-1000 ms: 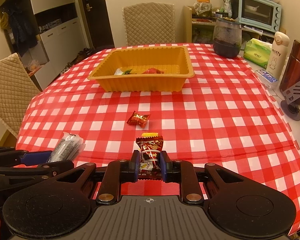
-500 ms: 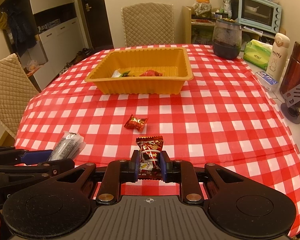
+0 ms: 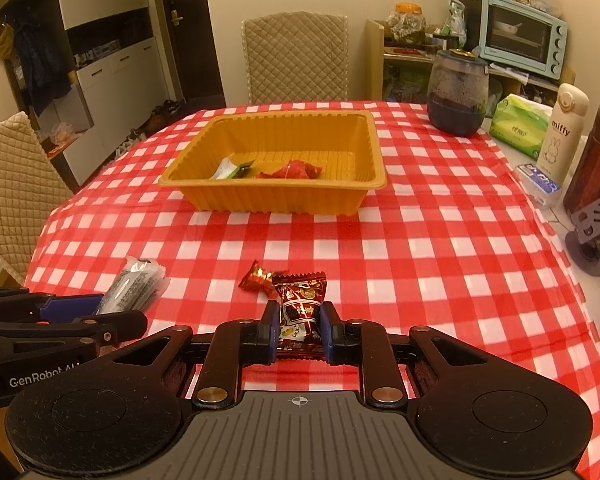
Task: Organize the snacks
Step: 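Carry the clear packet and chocolate packet over the orange tray, then open both tools to drop the packets into the tray, then withdraw both open tools from the tray toward the red and yellow candies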
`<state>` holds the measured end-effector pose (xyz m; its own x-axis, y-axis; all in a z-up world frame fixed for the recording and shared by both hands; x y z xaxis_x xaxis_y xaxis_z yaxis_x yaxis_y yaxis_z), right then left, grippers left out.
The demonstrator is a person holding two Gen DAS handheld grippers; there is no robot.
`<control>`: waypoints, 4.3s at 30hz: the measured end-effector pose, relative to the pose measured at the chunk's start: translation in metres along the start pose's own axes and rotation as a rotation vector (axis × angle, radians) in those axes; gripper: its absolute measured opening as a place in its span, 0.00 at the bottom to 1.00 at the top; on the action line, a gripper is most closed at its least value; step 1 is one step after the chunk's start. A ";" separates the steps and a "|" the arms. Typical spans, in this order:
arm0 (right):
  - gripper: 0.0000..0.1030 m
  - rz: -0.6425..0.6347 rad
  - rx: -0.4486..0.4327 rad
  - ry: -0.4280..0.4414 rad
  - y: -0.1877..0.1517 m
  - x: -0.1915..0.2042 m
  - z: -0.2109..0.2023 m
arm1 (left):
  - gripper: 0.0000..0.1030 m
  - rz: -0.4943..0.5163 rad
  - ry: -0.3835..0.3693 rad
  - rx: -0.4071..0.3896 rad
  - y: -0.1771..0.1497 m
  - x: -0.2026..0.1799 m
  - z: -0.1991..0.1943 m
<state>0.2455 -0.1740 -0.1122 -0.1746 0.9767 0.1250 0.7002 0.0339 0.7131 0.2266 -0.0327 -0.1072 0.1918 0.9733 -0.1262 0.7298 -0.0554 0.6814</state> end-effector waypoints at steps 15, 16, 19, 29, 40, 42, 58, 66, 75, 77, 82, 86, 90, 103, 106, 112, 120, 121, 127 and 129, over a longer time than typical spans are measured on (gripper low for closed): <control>0.21 -0.017 -0.015 0.005 0.045 -0.006 0.027 | 0.34 0.005 -0.006 -0.043 0.051 0.005 0.022; 0.21 -0.017 -0.017 0.006 0.048 -0.007 0.028 | 0.34 0.005 -0.007 -0.046 0.055 0.006 0.024; 0.21 -0.011 -0.021 0.013 0.060 -0.009 0.036 | 0.34 0.006 -0.009 -0.057 0.070 0.009 0.030; 0.21 0.027 -0.039 0.044 0.110 -0.018 0.064 | 0.34 0.017 -0.010 -0.082 0.119 0.018 0.056; 0.21 0.043 -0.054 0.045 0.153 -0.031 0.103 | 0.34 0.033 0.021 -0.069 0.156 0.035 0.103; 0.21 0.042 -0.050 0.043 0.155 -0.034 0.110 | 0.34 0.029 0.026 -0.065 0.160 0.038 0.112; 0.21 0.058 -0.015 0.034 0.148 -0.045 0.137 | 0.42 0.019 0.023 -0.075 0.175 0.044 0.138; 0.21 0.061 -0.045 0.048 0.162 -0.040 0.140 | 0.42 0.007 0.021 -0.081 0.165 0.049 0.127; 0.69 0.159 -0.085 0.083 0.172 -0.050 0.144 | 0.42 -0.010 0.020 -0.081 0.153 0.054 0.117; 0.69 0.170 -0.086 0.075 0.170 -0.054 0.138 | 0.42 -0.016 0.022 -0.083 0.149 0.055 0.112; 0.69 0.196 -0.090 0.050 0.159 -0.063 0.117 | 0.47 -0.032 0.023 -0.081 0.136 0.053 0.094; 0.69 0.209 -0.087 0.040 0.145 -0.065 0.095 | 0.52 -0.055 0.032 -0.070 0.121 0.051 0.077; 0.69 0.206 -0.092 0.033 0.130 -0.060 0.067 | 0.57 -0.074 0.041 -0.068 0.104 0.049 0.055; 0.69 0.204 -0.078 -0.003 0.056 -0.036 -0.013 | 0.72 -0.085 0.073 -0.085 0.050 0.035 -0.022; 0.69 0.200 -0.070 -0.010 0.041 -0.031 -0.026 | 0.73 -0.091 0.087 -0.079 0.034 0.034 -0.032; 0.69 0.170 -0.052 -0.020 0.015 -0.021 -0.042 | 0.74 -0.100 0.093 -0.057 0.004 0.032 -0.049; 0.69 0.143 -0.022 -0.027 -0.012 -0.012 -0.053 | 0.74 -0.091 0.108 -0.025 -0.022 0.031 -0.058; 0.69 0.141 -0.018 -0.027 -0.015 -0.011 -0.053 | 0.74 -0.090 0.107 -0.023 -0.024 0.030 -0.058; 0.69 0.140 -0.002 -0.026 -0.025 -0.011 -0.052 | 0.75 -0.085 0.110 -0.017 -0.029 0.030 -0.060; 0.69 0.143 -0.001 -0.027 -0.025 -0.012 -0.052 | 0.75 -0.082 0.109 -0.015 -0.029 0.029 -0.060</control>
<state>0.1940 -0.1979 -0.0956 -0.0546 0.9769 0.2068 0.7160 -0.1061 0.6900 0.1714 0.0106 -0.0878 0.0593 0.9929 -0.1032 0.7298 0.0274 0.6831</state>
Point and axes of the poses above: each gripper's, at about its wrist camera, not at the fingertips, and z roughly the way its jaws point, x to its left, y to its top, the point moved 10 cm from there along z, roughly the way its jaws point, and after that the axes turned 1 degree about -x, right-handed, at the moved point
